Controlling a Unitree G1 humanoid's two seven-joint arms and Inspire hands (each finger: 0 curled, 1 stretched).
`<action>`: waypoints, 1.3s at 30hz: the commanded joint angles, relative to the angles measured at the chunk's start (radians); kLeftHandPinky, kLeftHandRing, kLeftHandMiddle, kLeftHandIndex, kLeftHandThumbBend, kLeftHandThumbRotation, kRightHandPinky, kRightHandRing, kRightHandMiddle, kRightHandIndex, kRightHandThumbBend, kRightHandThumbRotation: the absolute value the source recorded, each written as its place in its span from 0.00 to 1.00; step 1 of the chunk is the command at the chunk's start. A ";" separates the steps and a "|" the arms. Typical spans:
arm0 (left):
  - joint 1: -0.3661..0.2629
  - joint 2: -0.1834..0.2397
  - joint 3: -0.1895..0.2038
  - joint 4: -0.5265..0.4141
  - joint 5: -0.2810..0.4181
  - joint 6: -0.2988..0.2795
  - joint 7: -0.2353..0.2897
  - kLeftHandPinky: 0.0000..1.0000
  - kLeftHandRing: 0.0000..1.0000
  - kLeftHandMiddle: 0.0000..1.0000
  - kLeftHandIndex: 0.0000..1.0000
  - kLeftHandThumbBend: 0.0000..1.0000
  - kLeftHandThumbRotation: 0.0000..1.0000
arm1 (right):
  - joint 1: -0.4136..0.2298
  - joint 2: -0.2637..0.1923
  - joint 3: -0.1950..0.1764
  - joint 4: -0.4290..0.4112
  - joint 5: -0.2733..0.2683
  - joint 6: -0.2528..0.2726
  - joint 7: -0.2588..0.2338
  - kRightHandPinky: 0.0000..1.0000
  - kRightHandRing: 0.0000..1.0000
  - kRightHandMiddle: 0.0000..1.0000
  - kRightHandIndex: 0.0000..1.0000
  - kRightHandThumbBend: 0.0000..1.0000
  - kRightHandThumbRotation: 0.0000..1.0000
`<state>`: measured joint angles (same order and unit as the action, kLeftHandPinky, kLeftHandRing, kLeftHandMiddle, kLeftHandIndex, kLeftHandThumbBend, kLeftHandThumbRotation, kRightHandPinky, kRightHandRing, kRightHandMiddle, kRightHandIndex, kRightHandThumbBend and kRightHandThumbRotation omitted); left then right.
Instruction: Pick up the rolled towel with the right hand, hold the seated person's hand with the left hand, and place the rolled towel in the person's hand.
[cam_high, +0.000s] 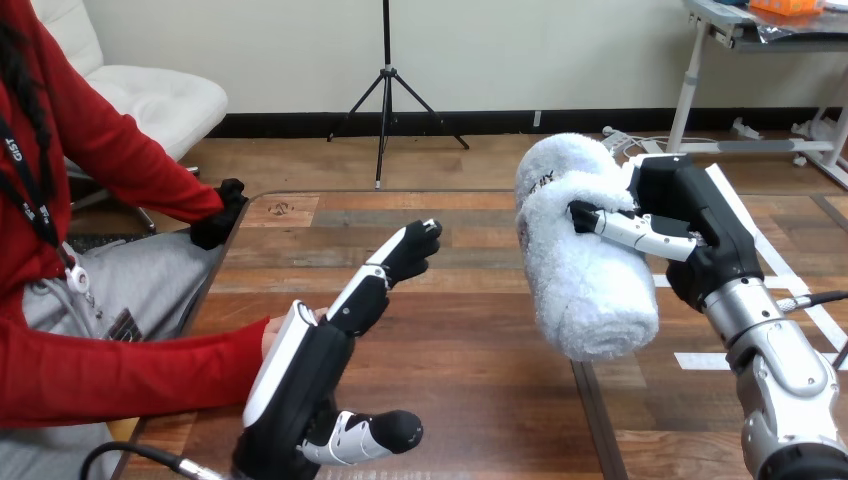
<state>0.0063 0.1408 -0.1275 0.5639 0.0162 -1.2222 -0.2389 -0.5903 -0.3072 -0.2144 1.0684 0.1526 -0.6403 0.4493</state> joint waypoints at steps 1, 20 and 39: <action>-0.022 0.010 0.040 -0.073 0.020 0.009 0.026 0.86 0.90 0.92 0.92 1.00 0.85 | -0.026 0.011 0.016 -0.071 -0.039 -0.096 -0.059 0.02 0.06 0.08 0.07 0.49 0.00; 0.022 0.066 0.106 -0.197 0.095 0.118 0.054 0.90 0.93 0.94 0.95 1.00 0.81 | -0.003 -0.008 0.076 -0.059 -0.262 -0.314 -0.330 0.03 0.07 0.11 0.08 0.50 0.00; 0.079 0.149 0.195 -0.380 0.261 0.293 0.103 0.89 0.90 0.91 0.93 1.00 0.63 | -0.010 -0.026 0.113 -0.047 -0.337 -0.365 -0.420 0.04 0.08 0.12 0.10 0.51 0.00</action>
<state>0.1058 0.2612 0.0308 0.2656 0.2303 -0.9484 -0.1703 -0.5455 -0.3127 -0.1081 1.0577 -0.1770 -0.9668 0.0687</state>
